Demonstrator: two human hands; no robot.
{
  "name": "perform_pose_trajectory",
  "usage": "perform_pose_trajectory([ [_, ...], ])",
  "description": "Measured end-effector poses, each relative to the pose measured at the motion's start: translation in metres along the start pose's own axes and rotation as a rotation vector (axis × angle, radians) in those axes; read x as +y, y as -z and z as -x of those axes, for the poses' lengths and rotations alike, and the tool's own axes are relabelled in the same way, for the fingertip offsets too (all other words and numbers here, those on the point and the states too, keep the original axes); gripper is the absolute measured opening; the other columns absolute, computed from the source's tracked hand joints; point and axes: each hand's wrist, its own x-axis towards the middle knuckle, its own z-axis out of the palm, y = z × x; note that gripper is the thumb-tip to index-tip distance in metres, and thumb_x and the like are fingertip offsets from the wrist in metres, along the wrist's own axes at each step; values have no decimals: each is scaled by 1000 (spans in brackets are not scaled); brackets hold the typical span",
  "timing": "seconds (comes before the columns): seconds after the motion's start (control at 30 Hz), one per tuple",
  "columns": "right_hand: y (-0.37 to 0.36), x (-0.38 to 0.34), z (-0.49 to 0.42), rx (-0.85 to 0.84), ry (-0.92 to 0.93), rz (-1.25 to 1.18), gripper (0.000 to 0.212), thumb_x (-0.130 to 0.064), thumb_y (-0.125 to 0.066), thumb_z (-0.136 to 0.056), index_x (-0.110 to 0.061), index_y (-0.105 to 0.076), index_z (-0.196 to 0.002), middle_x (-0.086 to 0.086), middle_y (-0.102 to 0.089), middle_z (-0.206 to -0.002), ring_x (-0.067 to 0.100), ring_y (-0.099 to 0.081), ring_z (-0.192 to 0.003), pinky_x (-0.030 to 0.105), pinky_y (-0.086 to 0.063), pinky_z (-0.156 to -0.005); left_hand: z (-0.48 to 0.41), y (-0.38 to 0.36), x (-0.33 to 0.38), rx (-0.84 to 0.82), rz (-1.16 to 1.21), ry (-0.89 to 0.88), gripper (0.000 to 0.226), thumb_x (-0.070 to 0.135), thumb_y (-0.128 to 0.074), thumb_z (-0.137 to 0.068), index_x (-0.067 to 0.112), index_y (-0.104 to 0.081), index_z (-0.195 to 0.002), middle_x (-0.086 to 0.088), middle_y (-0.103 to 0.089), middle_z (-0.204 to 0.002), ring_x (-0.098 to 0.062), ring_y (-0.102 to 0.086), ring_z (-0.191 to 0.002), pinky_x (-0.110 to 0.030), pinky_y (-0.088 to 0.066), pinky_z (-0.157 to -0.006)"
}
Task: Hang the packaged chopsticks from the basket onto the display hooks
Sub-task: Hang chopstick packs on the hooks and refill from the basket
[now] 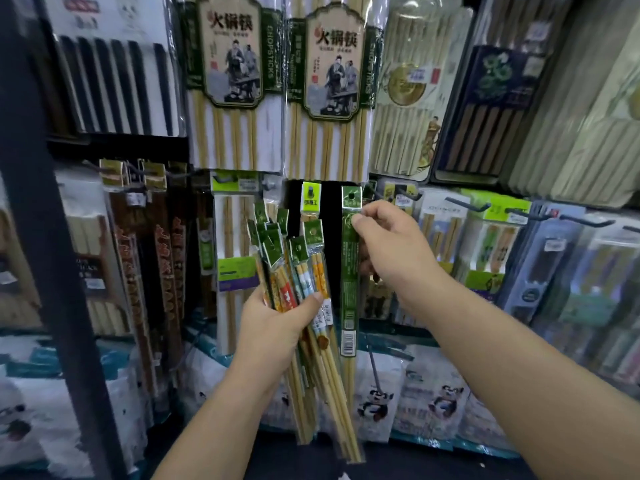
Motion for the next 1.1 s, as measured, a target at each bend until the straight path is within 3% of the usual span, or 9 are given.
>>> perform_pose_trajectory([
  [0.33, -10, 3, -14, 83, 1, 7, 36, -35, -49, -107, -6, -57, -88, -12, -34, -45, 5, -33, -41, 29, -34, -55, -1, 2, 3, 11, -7, 8, 37, 35, -92, -75, 24, -67, -100, 12, -77, -82, -6, -72, -73, -26, -51, -64],
  [0.43, -14, 4, -17, 124, 1, 4, 35, -34, -51, -106, -7, -55, -83, -13, -34, -45, 7, -34, -44, 32, -41, -63, 1, 5, 3, 2, -5, -10, 32, 30, -91, -76, 21, -68, -97, 9, -77, -81, -9, -73, -70, -14, -51, -51],
  [0.57, -17, 6, -20, 158, -5, -19, 39, -30, -53, -104, 3, -55, -84, -12, -32, -46, 14, -36, -53, 46, -54, -83, 1, 8, 4, -24, -13, -13, 29, 26, -90, -77, 18, -69, -95, 8, -77, -79, -8, -73, -67, -13, -50, -48],
  [0.77, -20, 8, -22, 187, 64, -40, 42, -31, -54, -104, 5, -53, -82, -10, -33, -48, 19, -38, -58, 39, -43, -67, 2, 9, 6, -44, -13, -15, 27, 22, -90, -79, 16, -69, -95, 8, -76, -76, -7, -73, -65, -12, -50, -46],
  [0.93, -23, 10, -26, 215, 75, -6, 42, -28, -54, -103, 3, -47, -75, -5, -34, -52, 20, -39, -59, 44, -50, -68, 3, 10, 8, -57, -7, -19, 25, 21, -89, -80, 18, -69, -96, 8, -77, -78, -7, -73, -66, -11, -50, -47],
  [1.1, -26, 17, -34, 237, 58, 70, 46, -29, -52, -103, -14, -38, -62, -10, -28, -46, 14, -32, -51, 31, -38, -60, 3, 12, 11, -52, 0, -22, 26, 23, -89, -80, 18, -69, -96, 8, -77, -80, -7, -73, -69, -11, -50, -50],
])
